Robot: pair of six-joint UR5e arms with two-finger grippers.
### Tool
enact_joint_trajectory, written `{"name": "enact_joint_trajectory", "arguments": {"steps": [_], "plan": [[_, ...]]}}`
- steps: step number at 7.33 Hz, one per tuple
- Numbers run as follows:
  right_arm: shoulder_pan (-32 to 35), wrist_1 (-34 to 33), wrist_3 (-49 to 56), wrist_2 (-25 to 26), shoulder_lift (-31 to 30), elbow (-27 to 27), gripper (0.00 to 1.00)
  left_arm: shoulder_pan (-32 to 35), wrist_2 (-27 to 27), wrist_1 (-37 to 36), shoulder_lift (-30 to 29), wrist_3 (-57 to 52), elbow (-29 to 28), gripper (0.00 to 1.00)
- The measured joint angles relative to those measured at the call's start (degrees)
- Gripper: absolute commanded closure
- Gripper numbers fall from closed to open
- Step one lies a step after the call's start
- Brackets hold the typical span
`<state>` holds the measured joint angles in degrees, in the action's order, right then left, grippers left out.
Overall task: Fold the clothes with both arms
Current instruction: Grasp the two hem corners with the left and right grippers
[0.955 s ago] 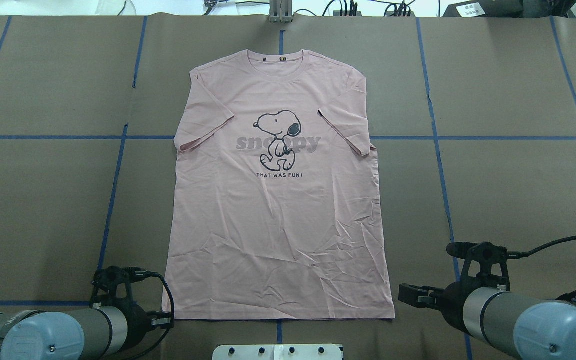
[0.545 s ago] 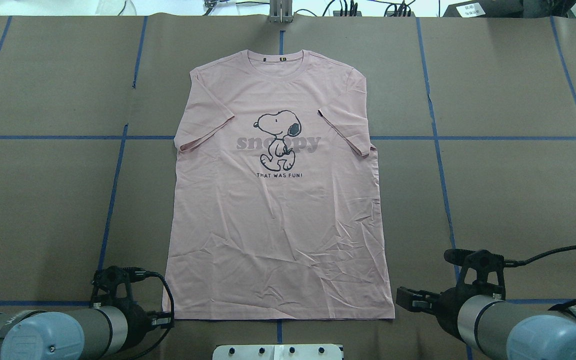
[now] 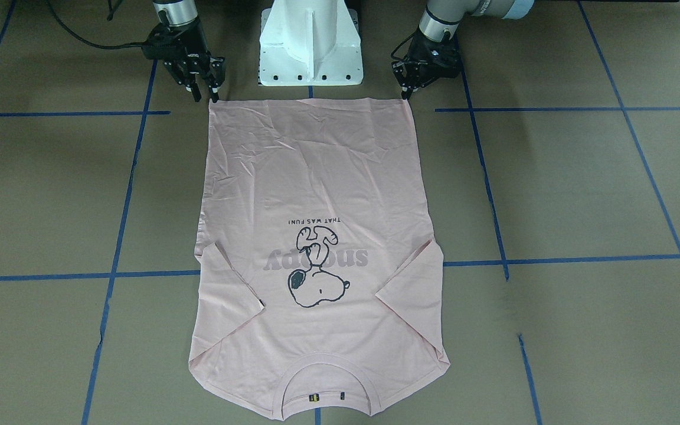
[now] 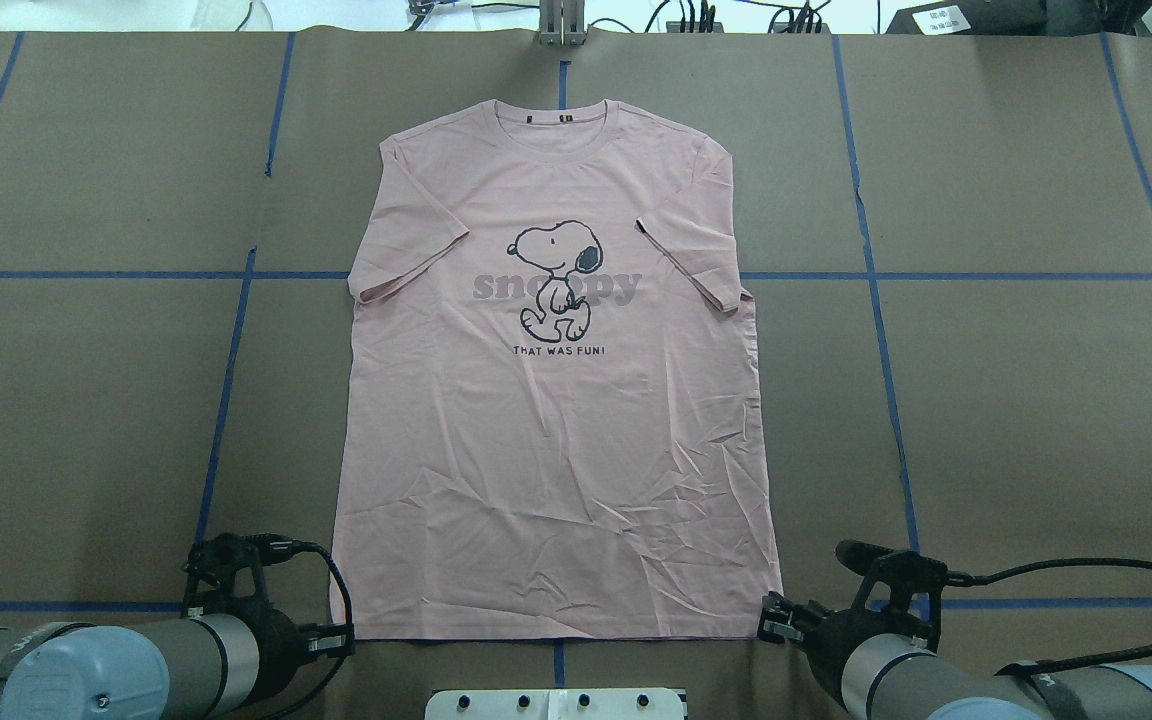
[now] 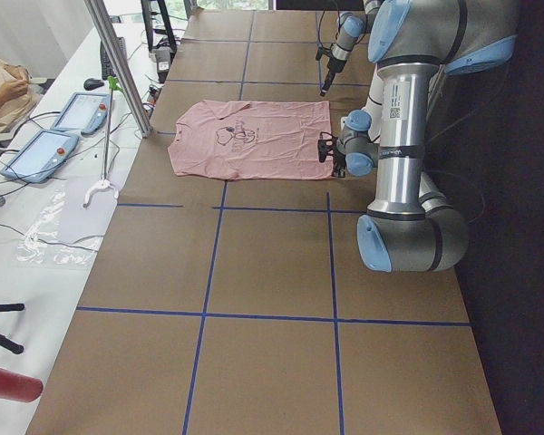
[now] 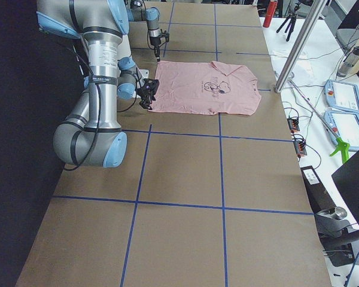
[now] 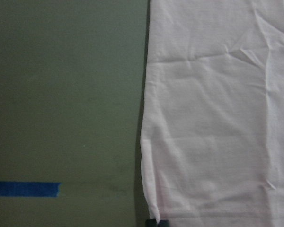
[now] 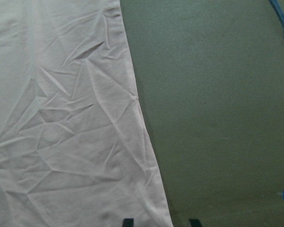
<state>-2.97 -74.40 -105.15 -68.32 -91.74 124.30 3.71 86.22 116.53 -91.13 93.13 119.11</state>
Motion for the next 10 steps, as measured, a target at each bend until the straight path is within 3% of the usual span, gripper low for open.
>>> {"name": "enact_joint_trajectory", "arguments": {"steps": [6,9,10], "plan": [[-2.16,-0.22,-0.82,3.11,0.67,-2.69,0.5,-0.19,-0.04,0.01,-0.02,1.24,0.13,1.0],[-3.07,-0.22,-0.92,4.07,0.74,-3.05,0.57,-0.19,-0.08,0.01,0.04,1.51,0.16,1.0],[-3.28,-0.22,-0.93,4.15,0.76,-3.16,0.64,-0.19,-0.09,0.01,0.06,1.52,0.16,1.0]]}}
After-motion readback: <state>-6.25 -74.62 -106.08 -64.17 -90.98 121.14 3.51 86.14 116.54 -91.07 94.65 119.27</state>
